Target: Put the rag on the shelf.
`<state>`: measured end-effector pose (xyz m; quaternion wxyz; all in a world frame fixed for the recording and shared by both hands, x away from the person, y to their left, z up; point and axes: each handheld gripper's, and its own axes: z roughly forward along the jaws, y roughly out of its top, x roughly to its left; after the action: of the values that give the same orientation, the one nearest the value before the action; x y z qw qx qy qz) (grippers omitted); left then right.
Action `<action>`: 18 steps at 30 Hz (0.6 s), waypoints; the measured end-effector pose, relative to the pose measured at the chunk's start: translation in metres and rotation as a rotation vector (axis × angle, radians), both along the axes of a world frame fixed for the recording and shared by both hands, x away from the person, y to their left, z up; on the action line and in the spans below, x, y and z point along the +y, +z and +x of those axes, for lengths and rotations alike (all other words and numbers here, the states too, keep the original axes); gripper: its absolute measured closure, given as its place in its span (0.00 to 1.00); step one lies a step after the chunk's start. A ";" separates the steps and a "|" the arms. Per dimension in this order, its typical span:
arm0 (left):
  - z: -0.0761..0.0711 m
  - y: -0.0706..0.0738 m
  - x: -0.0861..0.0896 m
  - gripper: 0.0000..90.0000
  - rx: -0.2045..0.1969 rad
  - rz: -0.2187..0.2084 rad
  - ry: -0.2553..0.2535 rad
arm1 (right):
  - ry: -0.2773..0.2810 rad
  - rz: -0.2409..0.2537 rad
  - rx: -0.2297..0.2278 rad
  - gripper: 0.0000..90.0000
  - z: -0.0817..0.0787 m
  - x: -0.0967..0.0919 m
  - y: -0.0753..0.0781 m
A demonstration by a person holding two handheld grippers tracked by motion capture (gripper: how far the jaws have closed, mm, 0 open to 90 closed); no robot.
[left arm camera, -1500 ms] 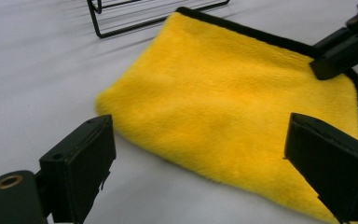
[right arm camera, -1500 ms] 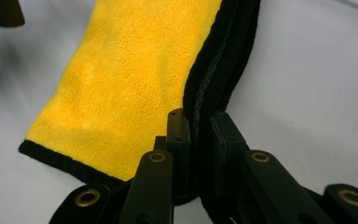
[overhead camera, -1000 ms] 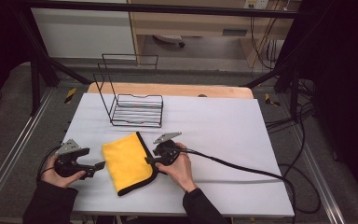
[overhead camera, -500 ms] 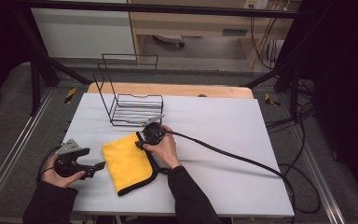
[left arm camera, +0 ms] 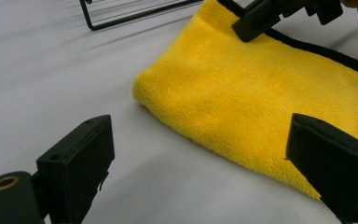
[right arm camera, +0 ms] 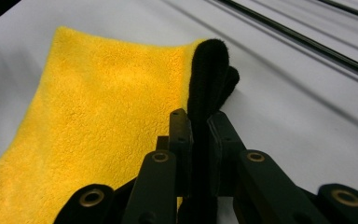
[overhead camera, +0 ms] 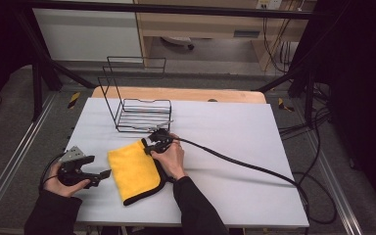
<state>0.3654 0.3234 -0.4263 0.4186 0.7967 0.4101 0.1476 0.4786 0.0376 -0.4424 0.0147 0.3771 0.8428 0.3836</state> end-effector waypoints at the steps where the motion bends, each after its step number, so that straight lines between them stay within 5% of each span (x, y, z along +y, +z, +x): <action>1: 0.000 0.000 0.000 0.09 -0.001 0.003 -0.003 | -0.013 0.004 -0.001 0.91 -0.002 -0.002 0.001; 13: 0.004 -0.002 -0.010 0.09 0.015 0.008 -0.007 | -0.194 0.002 -0.032 0.90 -0.034 -0.047 0.004; 18: 0.017 0.002 -0.023 0.10 0.025 0.026 -0.019 | -0.153 0.029 -0.084 0.78 -0.035 -0.056 0.001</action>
<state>0.3822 0.3008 -0.4241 0.4045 0.8076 0.4059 0.1392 0.4437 -0.0186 -0.4415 0.0741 0.4243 0.8044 0.4092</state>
